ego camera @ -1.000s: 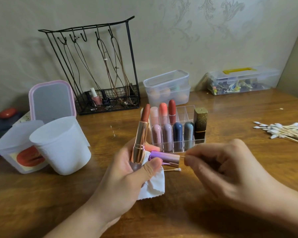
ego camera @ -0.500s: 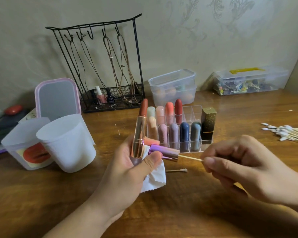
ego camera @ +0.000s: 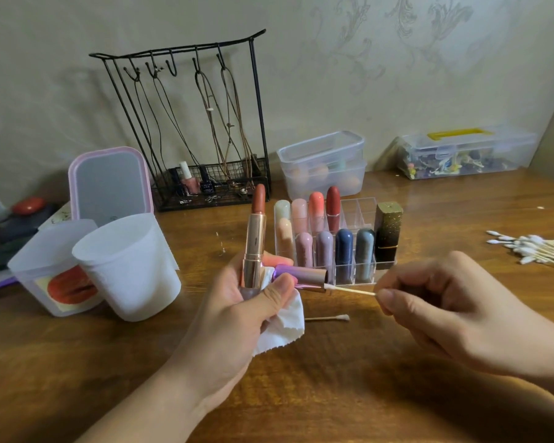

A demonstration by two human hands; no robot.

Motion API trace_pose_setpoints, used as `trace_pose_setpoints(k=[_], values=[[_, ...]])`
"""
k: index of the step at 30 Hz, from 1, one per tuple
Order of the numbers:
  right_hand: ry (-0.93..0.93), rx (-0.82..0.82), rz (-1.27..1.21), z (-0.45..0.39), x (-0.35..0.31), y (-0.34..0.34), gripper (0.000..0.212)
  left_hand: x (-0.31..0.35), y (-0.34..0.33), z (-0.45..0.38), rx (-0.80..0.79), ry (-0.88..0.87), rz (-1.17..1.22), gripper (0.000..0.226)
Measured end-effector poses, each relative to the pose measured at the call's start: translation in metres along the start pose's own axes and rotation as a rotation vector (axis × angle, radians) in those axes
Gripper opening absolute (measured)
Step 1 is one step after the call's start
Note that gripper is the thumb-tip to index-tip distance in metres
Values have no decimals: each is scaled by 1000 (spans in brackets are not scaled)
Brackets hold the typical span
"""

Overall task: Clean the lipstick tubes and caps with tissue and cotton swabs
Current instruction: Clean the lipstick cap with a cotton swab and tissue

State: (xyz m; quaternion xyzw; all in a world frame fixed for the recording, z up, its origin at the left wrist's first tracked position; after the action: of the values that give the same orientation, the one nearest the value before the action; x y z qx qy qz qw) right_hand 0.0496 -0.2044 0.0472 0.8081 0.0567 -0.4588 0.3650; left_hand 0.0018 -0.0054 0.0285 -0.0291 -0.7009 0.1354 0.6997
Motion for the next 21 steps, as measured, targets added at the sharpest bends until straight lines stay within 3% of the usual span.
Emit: trace_pose_setpoints(k=[3, 6, 10, 14, 19, 21], values=[[61, 21, 181, 0, -3, -2, 27, 0, 2, 0, 3, -17, -74, 19], [150, -69, 340, 2, -14, -10, 27, 1, -1, 1, -5, -88, -250, 28], [147, 56, 271, 3, -13, -8, 27, -1, -9, 4, -52, -84, -274, 24], [214, -51, 396, 2, -15, -24, 27, -4, -7, 3, -58, -57, -260, 20], [150, 115, 258, 4, -15, -12, 26, -1, -8, 3, -64, -92, -258, 20], [175, 55, 354, 2, -16, -16, 30, 0, -6, 2, -54, -91, -265, 20]])
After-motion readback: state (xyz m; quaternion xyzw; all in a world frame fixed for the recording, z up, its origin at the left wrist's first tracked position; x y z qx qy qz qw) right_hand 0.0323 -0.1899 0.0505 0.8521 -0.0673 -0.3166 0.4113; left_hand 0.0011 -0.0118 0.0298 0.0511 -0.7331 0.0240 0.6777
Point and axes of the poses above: each hand's wrist, its own z-axis away from the middle knuckle, its own y-axis out of the back of the hand, x = y × z, the point moved 5 cm from there along -z, towards the middle knuckle, and after that the axes turned 1 degree about z, right-handed, at the moved point
